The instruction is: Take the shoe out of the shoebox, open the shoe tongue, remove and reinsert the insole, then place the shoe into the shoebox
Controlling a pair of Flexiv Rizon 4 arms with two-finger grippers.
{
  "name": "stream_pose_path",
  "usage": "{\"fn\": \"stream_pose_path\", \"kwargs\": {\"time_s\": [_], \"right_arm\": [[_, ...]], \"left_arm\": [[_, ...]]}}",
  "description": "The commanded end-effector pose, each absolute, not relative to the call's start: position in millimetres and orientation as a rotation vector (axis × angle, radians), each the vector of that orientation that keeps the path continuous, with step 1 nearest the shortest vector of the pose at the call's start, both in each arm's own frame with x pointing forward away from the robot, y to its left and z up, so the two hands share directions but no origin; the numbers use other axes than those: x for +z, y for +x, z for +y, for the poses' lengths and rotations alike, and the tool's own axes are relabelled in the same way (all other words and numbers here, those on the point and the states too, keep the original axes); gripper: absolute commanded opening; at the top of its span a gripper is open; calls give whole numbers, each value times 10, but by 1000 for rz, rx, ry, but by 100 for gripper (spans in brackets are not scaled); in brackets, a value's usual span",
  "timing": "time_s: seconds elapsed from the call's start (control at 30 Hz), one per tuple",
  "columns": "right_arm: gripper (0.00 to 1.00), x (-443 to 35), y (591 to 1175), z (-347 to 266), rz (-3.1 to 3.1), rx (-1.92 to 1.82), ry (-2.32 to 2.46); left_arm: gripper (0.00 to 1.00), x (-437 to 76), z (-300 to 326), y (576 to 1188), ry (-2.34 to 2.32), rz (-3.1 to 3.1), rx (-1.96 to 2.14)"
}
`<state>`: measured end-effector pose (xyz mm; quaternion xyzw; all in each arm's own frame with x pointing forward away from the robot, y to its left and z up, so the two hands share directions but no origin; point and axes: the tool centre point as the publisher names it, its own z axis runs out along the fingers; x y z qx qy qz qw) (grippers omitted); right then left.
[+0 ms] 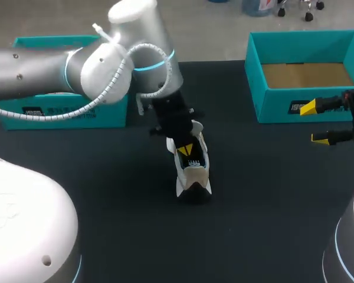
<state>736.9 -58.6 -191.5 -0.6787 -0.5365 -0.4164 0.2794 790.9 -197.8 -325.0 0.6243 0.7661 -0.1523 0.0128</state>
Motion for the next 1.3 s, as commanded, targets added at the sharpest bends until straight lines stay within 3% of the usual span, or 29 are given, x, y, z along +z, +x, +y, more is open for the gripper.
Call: {"fn": "stream_pose_path", "kwargs": {"time_s": [0.03,0.73,1.03,1.3], "right_arm": [[100,-1910,7355,-581,-1440,-1113,-1826],[100,-1910,7355,-581,-1440,-1113,-1826],[100,-1910,7355,-581,-1440,-1113,-1826],[100,-1910,7355,-581,-1440,-1113,-1826]], "left_arm": [[0,-3284,-2037,7877,2051,2473,-332],[0,-3797,-2073,7807,2097,2501,-393],[0,-3558,-2043,7836,2077,2437,-366],[0,-3740,-2245,7782,2138,2389,-377]]}}
